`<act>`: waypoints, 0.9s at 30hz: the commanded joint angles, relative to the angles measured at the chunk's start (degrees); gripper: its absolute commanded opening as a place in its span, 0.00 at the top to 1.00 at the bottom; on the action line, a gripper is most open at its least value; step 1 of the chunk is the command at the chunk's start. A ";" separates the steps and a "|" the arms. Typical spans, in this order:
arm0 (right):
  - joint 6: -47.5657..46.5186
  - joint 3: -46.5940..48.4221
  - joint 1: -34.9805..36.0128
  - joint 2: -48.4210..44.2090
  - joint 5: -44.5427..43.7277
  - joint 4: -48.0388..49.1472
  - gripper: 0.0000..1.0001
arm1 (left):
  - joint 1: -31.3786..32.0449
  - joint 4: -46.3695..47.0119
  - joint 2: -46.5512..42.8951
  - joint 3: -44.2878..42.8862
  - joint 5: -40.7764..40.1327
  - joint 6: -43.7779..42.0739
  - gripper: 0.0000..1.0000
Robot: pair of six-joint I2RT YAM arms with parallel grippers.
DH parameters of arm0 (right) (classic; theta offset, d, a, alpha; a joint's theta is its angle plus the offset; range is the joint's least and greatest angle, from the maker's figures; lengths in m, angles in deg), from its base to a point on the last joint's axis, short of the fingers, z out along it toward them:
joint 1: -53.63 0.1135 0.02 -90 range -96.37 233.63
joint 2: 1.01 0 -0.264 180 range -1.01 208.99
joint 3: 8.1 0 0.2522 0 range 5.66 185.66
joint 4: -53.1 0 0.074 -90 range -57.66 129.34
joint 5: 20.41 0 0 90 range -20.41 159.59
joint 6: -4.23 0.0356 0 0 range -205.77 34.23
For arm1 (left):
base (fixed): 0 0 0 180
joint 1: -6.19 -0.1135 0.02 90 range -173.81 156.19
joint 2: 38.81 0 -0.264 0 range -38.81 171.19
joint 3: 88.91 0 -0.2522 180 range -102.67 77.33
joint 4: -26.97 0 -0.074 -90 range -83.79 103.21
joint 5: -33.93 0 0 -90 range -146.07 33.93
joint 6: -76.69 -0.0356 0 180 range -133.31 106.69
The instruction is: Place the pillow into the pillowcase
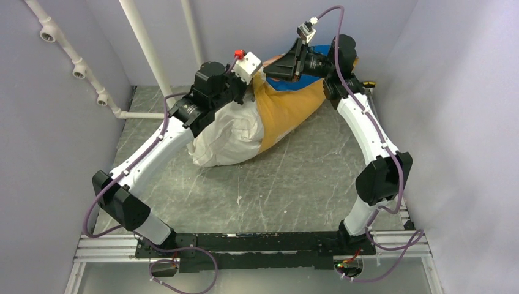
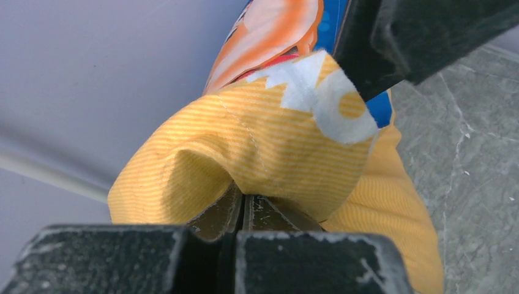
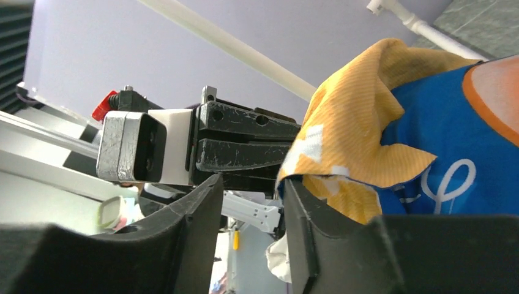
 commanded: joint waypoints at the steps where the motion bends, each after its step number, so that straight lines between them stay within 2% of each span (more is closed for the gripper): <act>1: -11.50 1.46 -0.18 -4.82 -3.58 -11.41 0.47 | -0.28 7.07 -0.37 -2.70 -2.72 -0.98 1.00; 4: -28.63 5.18 0.54 -7.67 -11.06 -28.64 0.26 | -0.30 5.55 -1.69 -2.76 -3.87 0.09 1.00; 7: -39.61 5.16 3.88 -11.81 -21.59 -38.04 0.12 | -0.35 3.45 -3.20 -2.86 -6.08 0.75 1.00; 11: -48.84 2.28 12.81 -16.05 -39.31 -44.73 0.05 | -0.43 -0.10 -3.90 -3.28 -8.46 1.66 1.00; 16: -50.83 -6.45 25.70 -18.85 -55.47 -39.34 0.05 | -0.55 -1.24 -5.20 -2.32 -8.66 3.41 1.00; 19: -50.88 -11.92 32.54 -19.62 -64.35 -34.03 0.07 | -0.55 -2.92 -5.62 -2.62 -8.45 4.46 1.00; 21: -52.59 -15.34 36.20 -19.39 -68.55 -29.93 0.13 | -0.55 -3.54 -6.27 -2.43 -8.20 5.27 1.00; 23: -54.40 -20.31 38.55 -19.49 -69.26 -24.71 0.29 | -0.63 -3.80 -7.12 -1.92 -8.15 5.81 1.00; 25: -56.79 -24.56 39.71 -19.62 -66.24 -18.54 0.38 | -0.72 -4.21 -7.94 -1.39 -7.86 6.24 1.00; 27: -57.12 -26.09 40.11 -18.08 -66.44 -15.61 0.51 | -0.72 -4.92 -8.67 -0.97 -7.32 6.62 1.00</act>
